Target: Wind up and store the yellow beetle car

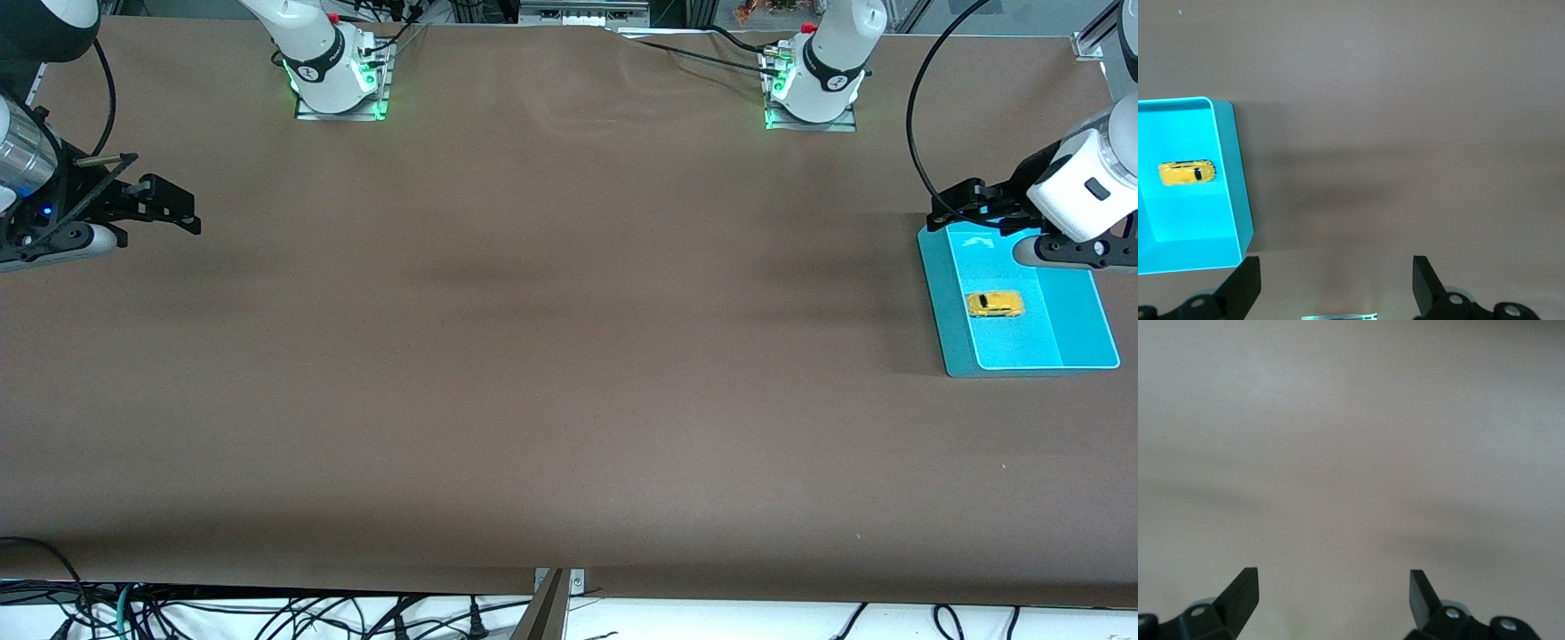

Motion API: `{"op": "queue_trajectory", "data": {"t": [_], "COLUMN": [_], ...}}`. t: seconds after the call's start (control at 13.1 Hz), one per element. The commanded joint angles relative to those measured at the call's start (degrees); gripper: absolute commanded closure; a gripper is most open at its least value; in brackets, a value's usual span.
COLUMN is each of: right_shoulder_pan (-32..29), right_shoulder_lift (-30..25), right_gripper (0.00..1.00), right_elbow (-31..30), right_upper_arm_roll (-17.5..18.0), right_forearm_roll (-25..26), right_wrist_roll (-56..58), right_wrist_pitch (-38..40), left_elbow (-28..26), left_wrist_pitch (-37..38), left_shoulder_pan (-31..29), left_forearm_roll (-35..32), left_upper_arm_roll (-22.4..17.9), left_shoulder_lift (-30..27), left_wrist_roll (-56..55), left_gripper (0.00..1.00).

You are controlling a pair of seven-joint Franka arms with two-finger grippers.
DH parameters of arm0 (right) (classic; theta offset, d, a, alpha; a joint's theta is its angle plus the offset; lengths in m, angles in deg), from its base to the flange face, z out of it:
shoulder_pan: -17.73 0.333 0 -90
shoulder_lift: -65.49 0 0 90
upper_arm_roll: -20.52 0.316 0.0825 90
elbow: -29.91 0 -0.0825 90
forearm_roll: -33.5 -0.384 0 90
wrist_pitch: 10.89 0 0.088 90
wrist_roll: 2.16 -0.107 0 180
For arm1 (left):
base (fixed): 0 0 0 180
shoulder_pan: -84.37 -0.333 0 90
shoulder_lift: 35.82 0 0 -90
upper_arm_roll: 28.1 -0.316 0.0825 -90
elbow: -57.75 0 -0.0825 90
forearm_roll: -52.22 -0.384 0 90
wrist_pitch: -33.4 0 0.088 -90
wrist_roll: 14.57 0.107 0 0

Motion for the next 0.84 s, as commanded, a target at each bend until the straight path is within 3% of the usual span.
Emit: {"op": "queue_trajectory", "data": {"t": [0.0, 0.76], "right_shoulder_pan": [0.39, 0.31], "right_shoulder_lift": [0.43, 0.43], "right_gripper": [0.00, 0.00], "right_elbow": [1.32, 1.14], "right_upper_arm_roll": [-0.10, -0.19], "right_forearm_roll": [0.67, 0.67], "right_wrist_roll": [-0.42, -0.33], "right_wrist_pitch": [1.00, 1.09], "left_elbow": [2.23, 2.94], "left_wrist_pitch": [1.37, 1.37], "left_shoulder_pan": [0.03, 0.12], "left_forearm_roll": [-1.33, -1.33], "left_upper_arm_roll": [0.09, 0.18], "left_shoulder_lift": [1.33, 2.12], "left_wrist_roll": [-0.56, -0.56], "left_gripper": [0.00, 0.00]}}
